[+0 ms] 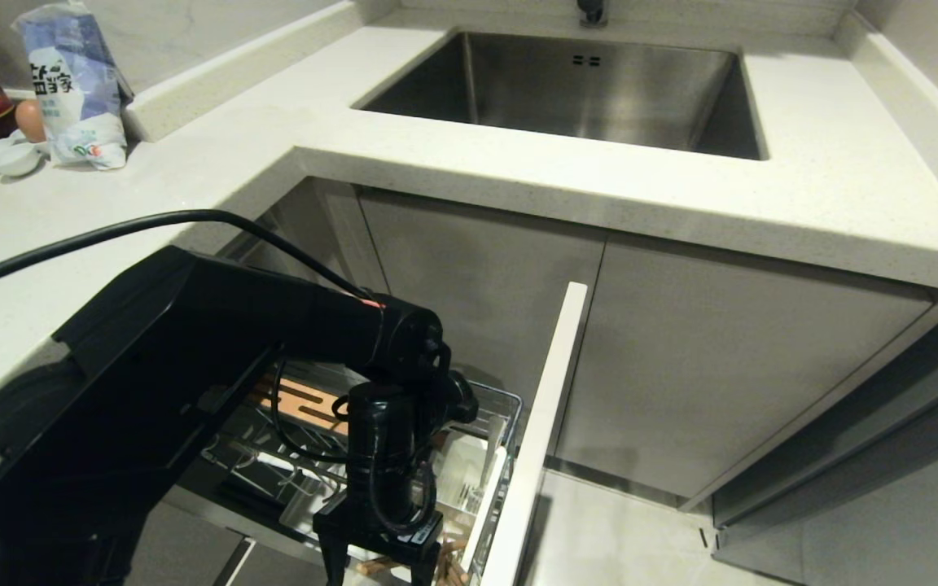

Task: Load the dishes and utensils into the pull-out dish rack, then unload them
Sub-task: Take the chopsticks out of the cupboard

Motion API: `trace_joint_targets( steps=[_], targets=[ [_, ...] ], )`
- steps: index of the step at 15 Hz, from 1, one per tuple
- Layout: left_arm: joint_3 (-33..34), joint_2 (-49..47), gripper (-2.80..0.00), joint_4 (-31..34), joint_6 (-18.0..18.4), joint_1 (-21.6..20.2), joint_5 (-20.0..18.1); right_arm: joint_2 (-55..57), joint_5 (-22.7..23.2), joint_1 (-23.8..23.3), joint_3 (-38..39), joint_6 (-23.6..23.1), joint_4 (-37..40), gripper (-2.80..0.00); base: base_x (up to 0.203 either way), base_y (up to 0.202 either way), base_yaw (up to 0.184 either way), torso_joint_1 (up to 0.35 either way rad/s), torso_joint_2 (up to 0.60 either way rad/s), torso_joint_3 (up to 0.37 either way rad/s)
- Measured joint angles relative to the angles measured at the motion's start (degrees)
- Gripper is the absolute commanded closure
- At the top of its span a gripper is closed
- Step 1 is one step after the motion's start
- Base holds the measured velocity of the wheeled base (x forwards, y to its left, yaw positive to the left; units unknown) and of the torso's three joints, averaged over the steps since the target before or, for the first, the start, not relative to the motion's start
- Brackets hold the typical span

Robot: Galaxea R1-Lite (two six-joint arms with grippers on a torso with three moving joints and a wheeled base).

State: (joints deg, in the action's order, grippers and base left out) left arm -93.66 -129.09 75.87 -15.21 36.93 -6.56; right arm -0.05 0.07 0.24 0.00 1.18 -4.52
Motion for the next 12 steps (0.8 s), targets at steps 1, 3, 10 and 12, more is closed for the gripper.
trace_joint_targets(
  steps=[1,3,10,12],
  targets=[
    [-0.19,0.0,0.0,0.01,-0.37,0.01,-0.05,0.0,0.0,0.0,0.0,-0.02,0.01,0.0,0.0,0.0,0.0,0.0,0.0,0.0],
    [-0.75,0.0,0.0,-0.79,-1.72,0.34,-0.5,0.0,0.0,0.0,0.0,0.01,-0.01,0.0,0.0,0.0,0.0,0.0,0.0,0.0],
    [-1.01,0.26,0.0,-1.6,-3.0,0.96,-0.83,0.0,0.01,0.0,0.0,-0.02,0.01,0.0,0.0,0.0,0.0,0.0,0.0,0.0],
    [-1.01,0.34,0.0,-1.43,-3.17,1.24,-0.72,0.0,0.0,0.0,0.0,-0.02,0.01,0.0,0.0,0.0,0.0,0.0,0.0,0.0]
  ],
)
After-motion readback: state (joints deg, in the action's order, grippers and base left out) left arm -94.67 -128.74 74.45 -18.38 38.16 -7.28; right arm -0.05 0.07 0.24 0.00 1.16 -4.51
